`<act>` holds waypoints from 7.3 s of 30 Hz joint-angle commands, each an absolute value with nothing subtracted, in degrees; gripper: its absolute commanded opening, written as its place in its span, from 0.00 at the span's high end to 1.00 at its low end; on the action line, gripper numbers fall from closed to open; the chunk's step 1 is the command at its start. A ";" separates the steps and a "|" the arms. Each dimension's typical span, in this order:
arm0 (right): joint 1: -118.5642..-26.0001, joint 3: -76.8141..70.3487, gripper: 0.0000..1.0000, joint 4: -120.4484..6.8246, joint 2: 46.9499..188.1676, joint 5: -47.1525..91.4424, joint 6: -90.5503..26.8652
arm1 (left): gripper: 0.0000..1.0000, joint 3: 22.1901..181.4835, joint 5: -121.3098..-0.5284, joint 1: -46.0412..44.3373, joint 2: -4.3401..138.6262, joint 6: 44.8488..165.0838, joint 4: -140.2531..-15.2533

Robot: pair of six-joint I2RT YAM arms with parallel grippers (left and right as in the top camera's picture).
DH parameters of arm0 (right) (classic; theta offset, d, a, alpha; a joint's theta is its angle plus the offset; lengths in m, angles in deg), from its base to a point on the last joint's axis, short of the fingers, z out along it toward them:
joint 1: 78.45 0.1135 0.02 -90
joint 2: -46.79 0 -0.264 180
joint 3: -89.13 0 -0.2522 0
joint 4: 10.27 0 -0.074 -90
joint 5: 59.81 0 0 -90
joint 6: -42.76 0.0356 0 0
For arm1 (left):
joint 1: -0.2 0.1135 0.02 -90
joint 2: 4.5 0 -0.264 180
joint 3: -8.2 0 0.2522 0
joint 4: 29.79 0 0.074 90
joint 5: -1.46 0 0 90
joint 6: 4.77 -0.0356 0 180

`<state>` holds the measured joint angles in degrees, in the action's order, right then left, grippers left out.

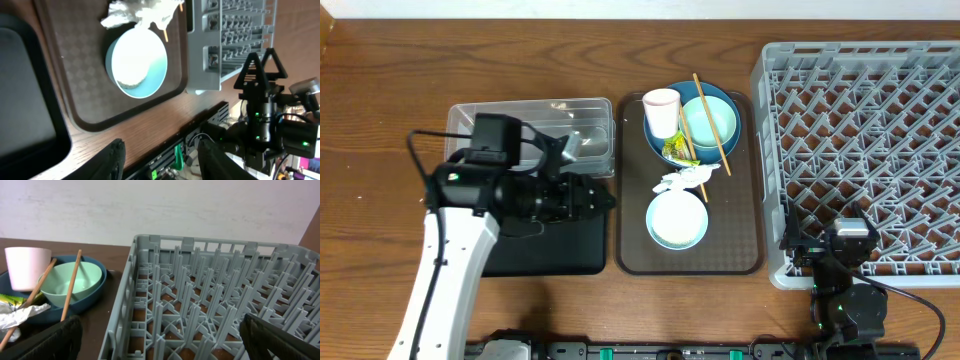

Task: Sort waste into correct bins and load items into the dishwasher rack
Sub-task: 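Reach the left gripper to the white tissue on the tray and grasp it, then carry the tissue with the left gripper into the clear bin and release, then move the left gripper to the yellow snack wrapper and grasp it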

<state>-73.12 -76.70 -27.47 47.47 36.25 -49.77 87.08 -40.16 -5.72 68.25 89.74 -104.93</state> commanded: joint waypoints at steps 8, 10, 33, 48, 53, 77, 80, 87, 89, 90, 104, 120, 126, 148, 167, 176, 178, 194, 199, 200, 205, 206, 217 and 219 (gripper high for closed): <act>-73.50 -76.81 0.01 -27.67 47.21 36.82 -49.02 | 0.49 88.20 -67.74 -25.78 67.83 105.28 -94.51; -73.50 -76.81 0.01 -27.67 47.21 36.82 -49.02 | 0.48 88.15 -75.50 -30.54 68.14 107.53 -90.90; -73.52 -76.81 0.01 -27.67 47.21 36.82 -49.00 | 0.30 87.78 -88.63 -41.41 90.78 112.61 -69.92; -73.52 -76.81 0.01 -27.67 47.21 36.82 -49.02 | 0.28 87.76 -88.13 -41.41 97.14 112.54 -63.05; -73.52 -76.81 0.01 -27.67 47.21 36.82 -49.02 | 0.30 87.76 -88.13 -41.41 98.50 112.54 -62.27; -73.52 -76.81 0.01 -27.67 47.21 36.82 -49.02 | 0.56 87.11 -88.17 -41.41 98.50 112.54 -62.25; -73.52 -76.81 0.01 -27.67 47.21 36.82 -49.02 | 0.62 87.11 -88.17 -41.41 98.50 112.52 -62.25; -73.50 -76.81 0.01 -27.64 47.21 36.82 -49.02 | 0.68 87.04 -88.22 -41.41 98.52 112.52 -62.25; -73.50 -76.81 0.01 -27.67 47.21 36.82 -49.00 | 0.71 87.04 -88.22 -41.41 98.52 112.52 -62.25; -73.52 -76.81 0.01 -27.64 47.21 36.82 -49.02 | 0.73 87.02 -88.24 -41.41 98.52 112.52 -62.22; -73.50 -76.81 0.01 -27.64 47.21 36.82 -49.00 | 0.94 87.37 -90.10 -41.39 95.44 112.52 -62.35; -73.50 -76.81 0.01 -27.67 47.21 36.82 -49.02 | 0.94 87.35 -95.91 -39.35 75.61 110.70 -70.11; -73.52 -76.81 0.01 -27.67 47.23 36.82 -49.02 | 0.94 87.35 -98.29 -33.36 73.47 110.35 -71.05; -73.50 -76.81 0.01 -27.67 47.28 36.82 -49.02 | 0.94 86.91 -98.69 -11.86 84.71 110.38 -70.33; -73.52 -76.81 0.01 -27.67 47.28 36.82 -49.02 | 0.61 86.91 -98.67 -10.11 89.82 110.35 -64.98; -73.52 -76.81 0.01 -27.67 47.28 36.82 -49.02 | 0.78 86.91 -89.11 -10.17 89.80 110.35 -62.75; -73.52 -76.81 0.01 -27.67 47.28 36.80 -49.02 | 0.80 86.91 -86.30 -10.17 89.80 110.38 -62.95; -73.50 -76.81 0.01 -27.67 47.28 36.82 -49.02 | 0.94 86.89 -81.44 -12.36 89.86 110.40 -64.19; -73.50 -76.81 0.01 -27.67 47.28 36.82 -49.00 | 0.94 86.89 -81.44 -14.30 89.86 110.40 -64.26; -73.50 -76.81 0.01 -27.67 47.28 36.82 -49.02 | 0.94 86.91 -81.44 -14.59 89.86 110.40 -64.43; -73.50 -76.81 0.01 -27.67 47.28 36.82 -49.02 | 0.94 86.91 -81.68 -15.03 89.86 110.38 -66.40; -73.52 -76.81 0.01 -27.67 47.28 36.82 -49.02 | 0.94 86.91 -81.68 -14.96 89.86 110.38 -67.08; -73.52 -76.81 0.01 -27.67 47.28 36.82 -49.02 | 0.94 86.97 -81.64 -14.87 89.86 109.41 -71.49; -73.52 -76.81 0.01 -27.67 47.28 36.82 -49.02 | 0.94 87.37 -81.66 -14.87 89.86 108.21 -72.96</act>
